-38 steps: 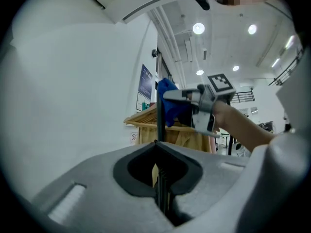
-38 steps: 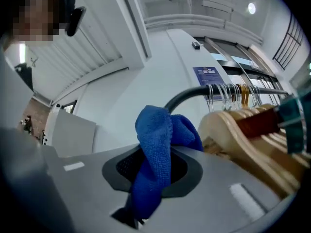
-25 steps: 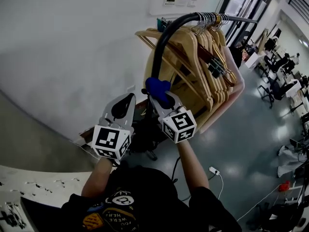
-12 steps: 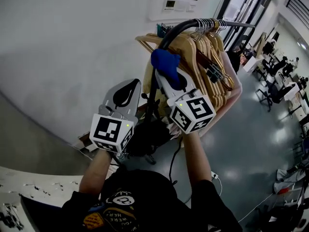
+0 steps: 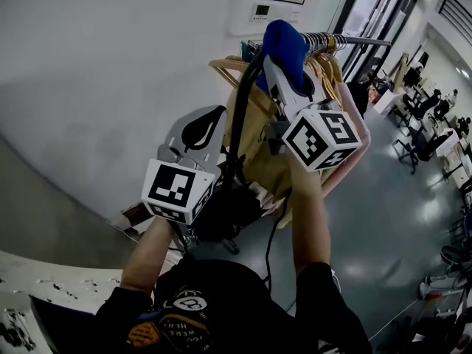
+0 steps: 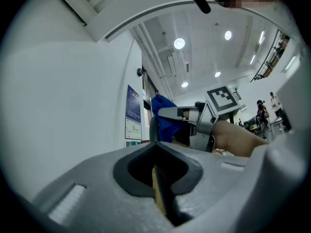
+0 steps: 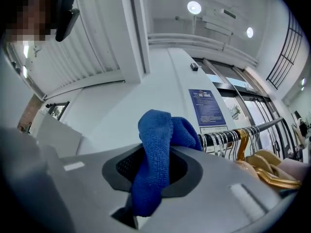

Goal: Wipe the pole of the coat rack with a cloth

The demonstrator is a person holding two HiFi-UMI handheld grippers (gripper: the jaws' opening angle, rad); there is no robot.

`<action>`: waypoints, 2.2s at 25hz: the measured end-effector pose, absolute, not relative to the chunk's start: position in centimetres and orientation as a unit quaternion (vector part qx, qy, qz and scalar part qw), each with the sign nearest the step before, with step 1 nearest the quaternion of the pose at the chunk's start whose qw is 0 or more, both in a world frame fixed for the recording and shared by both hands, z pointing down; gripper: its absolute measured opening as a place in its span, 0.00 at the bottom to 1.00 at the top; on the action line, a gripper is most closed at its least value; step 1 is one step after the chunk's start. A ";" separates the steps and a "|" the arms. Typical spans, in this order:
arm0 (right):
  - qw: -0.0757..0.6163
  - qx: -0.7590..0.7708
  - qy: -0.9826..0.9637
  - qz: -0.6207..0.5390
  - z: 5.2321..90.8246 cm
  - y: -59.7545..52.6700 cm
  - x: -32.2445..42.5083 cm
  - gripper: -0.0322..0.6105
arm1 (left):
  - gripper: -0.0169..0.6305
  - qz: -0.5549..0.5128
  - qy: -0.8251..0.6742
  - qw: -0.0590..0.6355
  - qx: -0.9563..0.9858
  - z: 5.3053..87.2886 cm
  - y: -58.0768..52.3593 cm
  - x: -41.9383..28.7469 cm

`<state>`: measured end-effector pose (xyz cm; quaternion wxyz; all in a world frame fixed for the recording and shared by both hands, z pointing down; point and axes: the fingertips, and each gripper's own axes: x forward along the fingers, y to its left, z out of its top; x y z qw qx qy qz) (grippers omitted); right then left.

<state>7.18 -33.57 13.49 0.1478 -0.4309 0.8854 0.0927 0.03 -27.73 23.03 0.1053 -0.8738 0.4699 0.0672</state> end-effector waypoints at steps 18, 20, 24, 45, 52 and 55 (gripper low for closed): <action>-0.039 -0.378 0.924 0.045 37.7 -30.8 4.3 0.18 | 0.03 0.050 0.486 0.027 -0.872 30.6 -27.5 -1.1; -0.048 -0.377 0.924 0.035 39.2 -30.7 4.5 0.18 | 0.03 0.050 0.485 0.026 -0.873 30.8 -27.3 -1.0; -0.055 -0.384 0.921 0.039 38.7 -30.6 4.4 0.18 | 0.03 0.048 0.484 0.022 -0.874 31.2 -27.0 -0.8; 0.141 -0.441 0.882 0.090 13.6 -34.1 7.5 0.18 | 0.03 0.081 0.452 0.060 -0.887 26.2 -28.5 -1.5; 0.140 -0.434 0.885 0.095 13.7 -33.0 6.6 0.18 | 0.03 0.076 0.428 0.047 -0.900 26.0 -28.7 -1.2; 0.096 -0.414 0.900 0.094 17.5 -31.6 4.5 0.18 | 0.03 0.074 0.421 0.038 -0.903 26.7 -28.8 -1.1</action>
